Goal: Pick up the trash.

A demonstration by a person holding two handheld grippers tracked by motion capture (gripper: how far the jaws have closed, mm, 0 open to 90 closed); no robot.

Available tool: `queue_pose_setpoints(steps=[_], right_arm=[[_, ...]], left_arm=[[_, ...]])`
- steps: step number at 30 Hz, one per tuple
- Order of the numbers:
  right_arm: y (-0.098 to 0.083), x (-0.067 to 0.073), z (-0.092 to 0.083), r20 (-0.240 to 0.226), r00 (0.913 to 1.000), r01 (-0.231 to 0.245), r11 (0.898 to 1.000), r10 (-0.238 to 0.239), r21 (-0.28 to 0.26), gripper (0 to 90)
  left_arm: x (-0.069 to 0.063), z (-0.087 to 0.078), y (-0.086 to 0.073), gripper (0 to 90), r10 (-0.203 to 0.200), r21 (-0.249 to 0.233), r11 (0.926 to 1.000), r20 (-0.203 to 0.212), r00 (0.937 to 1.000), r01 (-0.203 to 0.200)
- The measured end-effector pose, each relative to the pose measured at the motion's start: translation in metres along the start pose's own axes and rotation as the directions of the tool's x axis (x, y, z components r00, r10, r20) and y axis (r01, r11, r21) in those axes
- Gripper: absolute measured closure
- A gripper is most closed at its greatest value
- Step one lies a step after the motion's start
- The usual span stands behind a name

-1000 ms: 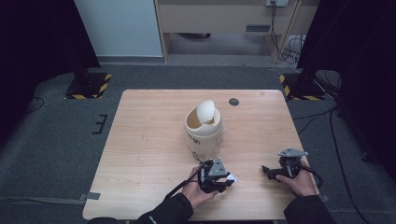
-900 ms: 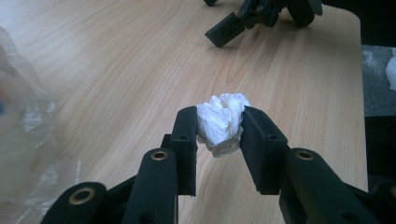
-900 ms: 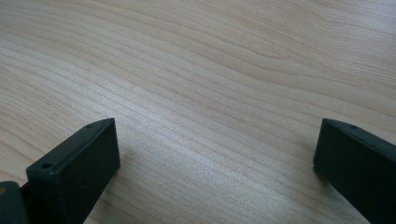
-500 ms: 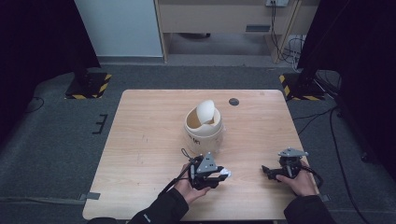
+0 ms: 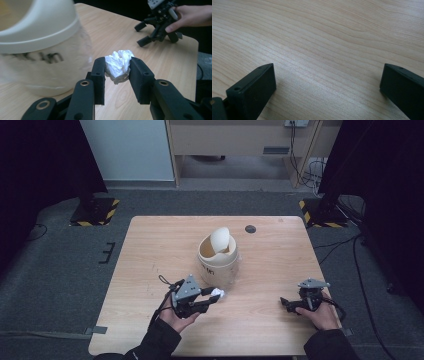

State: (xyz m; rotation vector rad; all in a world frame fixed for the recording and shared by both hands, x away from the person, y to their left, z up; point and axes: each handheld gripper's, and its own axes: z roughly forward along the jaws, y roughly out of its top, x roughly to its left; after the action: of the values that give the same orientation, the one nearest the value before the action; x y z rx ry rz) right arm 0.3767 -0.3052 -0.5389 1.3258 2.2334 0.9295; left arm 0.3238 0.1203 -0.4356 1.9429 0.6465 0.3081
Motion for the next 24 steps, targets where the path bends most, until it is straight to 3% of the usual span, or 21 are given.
queue_pose_setpoints(steps=[3,11,18,24], right_arm=[[0.0,0.0,0.0,0.0,1.0,0.0,1.0,0.0,0.0,0.7],[0.0,0.0,0.0,0.0,1.0,0.0,1.0,0.0,0.0,0.7],[0.0,0.0,0.0,0.0,1.0,0.001,1.0,-0.001,0.0,0.7],[0.0,0.0,0.0,0.0,1.0,0.001,1.0,-0.001,0.0,0.7]], left_arm=[[0.005,-0.006,0.0,66.0,-0.012,-0.012,0.9999,-0.014,0.9998,0.012],[0.028,-0.035,0.008,66.0,-0.071,-0.105,0.9926,-0.089,0.9935,0.062],[0.038,-0.057,0.02,66.2,-0.093,-0.198,0.978,-0.135,0.9864,0.065],[0.043,-0.063,0.027,66.3,-0.091,-0.229,0.972,-0.151,0.9843,0.055]])
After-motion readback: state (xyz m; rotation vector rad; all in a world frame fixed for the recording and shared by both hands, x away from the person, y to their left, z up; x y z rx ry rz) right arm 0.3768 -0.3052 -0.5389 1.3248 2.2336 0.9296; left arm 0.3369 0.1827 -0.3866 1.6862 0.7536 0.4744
